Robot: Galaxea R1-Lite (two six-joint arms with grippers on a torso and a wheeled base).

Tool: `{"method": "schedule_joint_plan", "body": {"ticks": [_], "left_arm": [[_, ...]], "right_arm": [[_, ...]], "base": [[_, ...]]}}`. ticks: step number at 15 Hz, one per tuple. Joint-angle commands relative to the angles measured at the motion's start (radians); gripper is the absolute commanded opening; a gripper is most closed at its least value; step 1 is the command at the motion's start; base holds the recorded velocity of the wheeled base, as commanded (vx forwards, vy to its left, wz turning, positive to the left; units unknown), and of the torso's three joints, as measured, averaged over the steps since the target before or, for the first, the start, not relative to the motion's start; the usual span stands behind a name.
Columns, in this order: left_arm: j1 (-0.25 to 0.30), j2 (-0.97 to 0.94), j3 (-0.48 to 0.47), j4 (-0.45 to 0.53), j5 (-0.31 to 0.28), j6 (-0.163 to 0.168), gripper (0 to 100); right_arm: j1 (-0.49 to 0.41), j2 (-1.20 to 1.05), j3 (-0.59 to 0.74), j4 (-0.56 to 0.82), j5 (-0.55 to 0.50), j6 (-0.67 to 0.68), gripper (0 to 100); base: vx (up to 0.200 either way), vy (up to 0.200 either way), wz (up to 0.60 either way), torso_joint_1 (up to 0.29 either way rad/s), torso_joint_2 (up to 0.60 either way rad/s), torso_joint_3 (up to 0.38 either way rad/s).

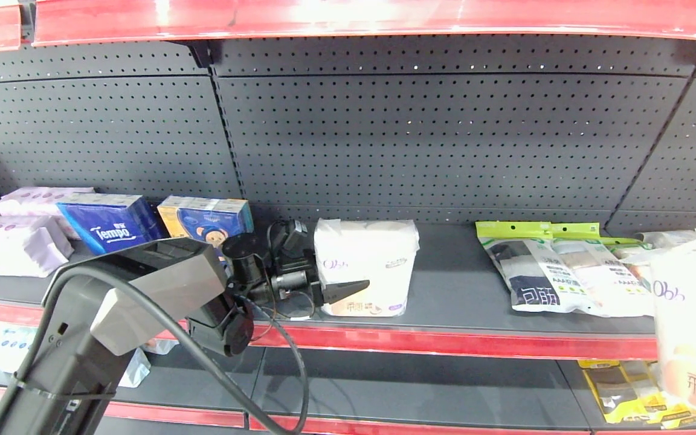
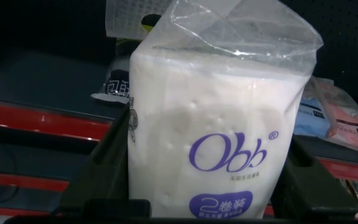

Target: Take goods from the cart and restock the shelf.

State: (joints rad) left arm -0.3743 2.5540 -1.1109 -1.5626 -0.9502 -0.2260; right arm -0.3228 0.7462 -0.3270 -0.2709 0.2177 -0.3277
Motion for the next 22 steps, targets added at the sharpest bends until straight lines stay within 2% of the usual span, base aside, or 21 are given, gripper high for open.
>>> {"method": "schedule_joint_plan", "body": {"ticks": [1, 9, 13, 22], "left_arm": [[0.0, -0.003, -0.001, -0.008, 0.001, -0.003, 100], [0.026, -0.026, 0.02, -0.008, 0.008, 0.007, 100], [0.028, -0.054, 0.072, -0.008, 0.005, 0.002, 100], [0.089, -0.097, 0.134, -0.008, -0.001, 0.004, 100]], "right_arm": [[0.001, 0.004, 0.0, -0.001, 0.0, -0.002, 0], [0.001, 0.015, 0.0, -0.001, 0.0, -0.002, 0], [0.001, 0.019, -0.001, -0.001, 0.0, -0.002, 0], [0.001, 0.019, -0.001, -0.001, 0.0, -0.002, 0]], "base": [[0.0, 0.0, 0.0, 0.0, 0.0, 0.0], [0.0, 0.0, 0.0, 0.0, 0.0, 0.0], [0.0, 0.0, 0.0, 0.0, 0.0, 0.0], [0.0, 0.0, 0.0, 0.0, 0.0, 0.0]]}}
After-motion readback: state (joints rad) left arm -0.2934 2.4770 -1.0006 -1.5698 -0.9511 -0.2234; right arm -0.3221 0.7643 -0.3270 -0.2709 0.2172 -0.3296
